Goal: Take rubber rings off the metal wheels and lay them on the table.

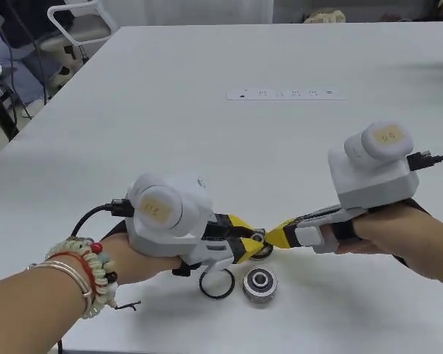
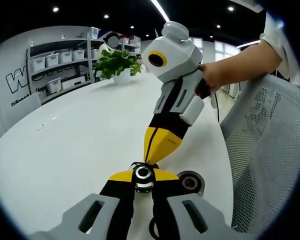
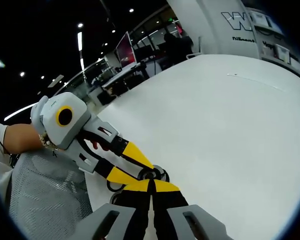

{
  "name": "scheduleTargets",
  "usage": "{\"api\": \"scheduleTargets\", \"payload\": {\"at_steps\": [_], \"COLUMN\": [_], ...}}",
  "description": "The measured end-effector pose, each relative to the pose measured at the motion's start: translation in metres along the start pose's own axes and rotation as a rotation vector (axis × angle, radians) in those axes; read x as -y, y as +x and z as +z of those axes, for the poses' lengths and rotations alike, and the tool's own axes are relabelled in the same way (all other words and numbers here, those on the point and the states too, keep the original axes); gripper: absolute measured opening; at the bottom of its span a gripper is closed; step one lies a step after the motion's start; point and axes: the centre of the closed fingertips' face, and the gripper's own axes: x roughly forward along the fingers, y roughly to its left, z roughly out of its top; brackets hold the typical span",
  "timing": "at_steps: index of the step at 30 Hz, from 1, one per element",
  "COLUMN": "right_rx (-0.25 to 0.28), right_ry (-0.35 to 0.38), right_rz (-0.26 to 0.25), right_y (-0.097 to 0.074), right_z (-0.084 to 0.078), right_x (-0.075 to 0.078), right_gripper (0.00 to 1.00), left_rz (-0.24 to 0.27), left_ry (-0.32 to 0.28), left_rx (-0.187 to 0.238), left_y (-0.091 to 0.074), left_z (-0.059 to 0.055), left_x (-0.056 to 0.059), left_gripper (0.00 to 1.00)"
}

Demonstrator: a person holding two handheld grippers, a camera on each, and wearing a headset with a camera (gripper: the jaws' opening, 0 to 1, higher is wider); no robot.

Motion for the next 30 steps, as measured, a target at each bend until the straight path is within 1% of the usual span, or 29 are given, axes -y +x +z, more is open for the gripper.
{"api": "scheduleTargets", "payload": {"at_steps": [4,5,6,7,8,9,10,11,12,13,16,18,19,23,26,28,30], "right_rx": [0.003,0.013,0.035,0.020,0.032,0.066,0.061,0.032,0.032,0.036,0.035,0.034,0.028,-0.005,0.003,0.002,0.002], "right_ry": [0.001,-0.003,0.007,0.014,-0.009,0.015,0.006,-0.054,-0.078,-0.053,-0.047,-0.040,-0.038,-0.041,-0.031,-0.034,-0.040], "right_rz": [0.005,0.010,0.030,0.038,0.040,0.105,0.097,0.052,0.043,0.059,0.052,0.031,0.019,-0.046,-0.039,-0.039,-0.042], "right_y": [0.000,0.000,0.001,0.001,0.001,0.001,0.001,0.003,0.004,0.006,0.005,0.004,0.004,0.004,0.004,0.004,0.004], "right_z": [0.001,0.003,0.007,0.006,0.008,0.015,0.016,0.013,0.014,0.013,0.012,0.011,0.009,0.001,0.001,0.001,0.001], "right_x": [-0.001,-0.002,-0.006,-0.008,-0.007,-0.021,-0.021,-0.016,-0.016,-0.020,-0.017,-0.012,-0.009,0.005,0.004,0.004,0.004], "right_gripper": [0.00,0.00,0.00,0.00,0.00,0.00,0.00,0.00,0.00,0.00,0.00,0.00,0.00,0.00,0.00,0.00,0.00], "left_rz": [0.000,-0.001,-0.003,-0.003,-0.002,0.000,0.000,0.000,0.000,0.001,0.001,0.003,0.004,0.005,0.003,0.000,-0.007], "left_ry": [0.000,0.000,-0.001,0.000,-0.001,-0.002,-0.001,-0.002,-0.002,-0.002,0.001,0.001,-0.009,-0.018,-0.018,-0.015,0.002], "left_rx": [0.000,0.001,0.002,0.002,0.003,0.003,0.003,0.003,0.004,0.003,0.003,0.003,0.006,0.008,-0.002,-0.017,-0.034], "left_y": [0.000,0.000,0.000,0.000,0.000,0.001,0.001,0.001,0.001,0.001,0.001,0.001,0.001,0.001,0.001,0.001,0.000], "left_z": [0.000,0.000,0.000,0.000,0.000,0.001,0.001,0.001,0.001,0.001,0.001,0.001,0.001,0.001,0.001,0.001,0.001], "left_x": [0.000,0.000,0.001,0.001,0.001,0.000,0.000,0.000,0.000,0.000,0.000,0.000,0.000,0.000,0.000,0.000,0.000], "left_gripper": [0.08,0.08,0.08,0.08,0.08,0.08,0.08,0.08,0.08,0.08,0.08,0.08,0.08,0.08,0.08,0.08,0.08]}}
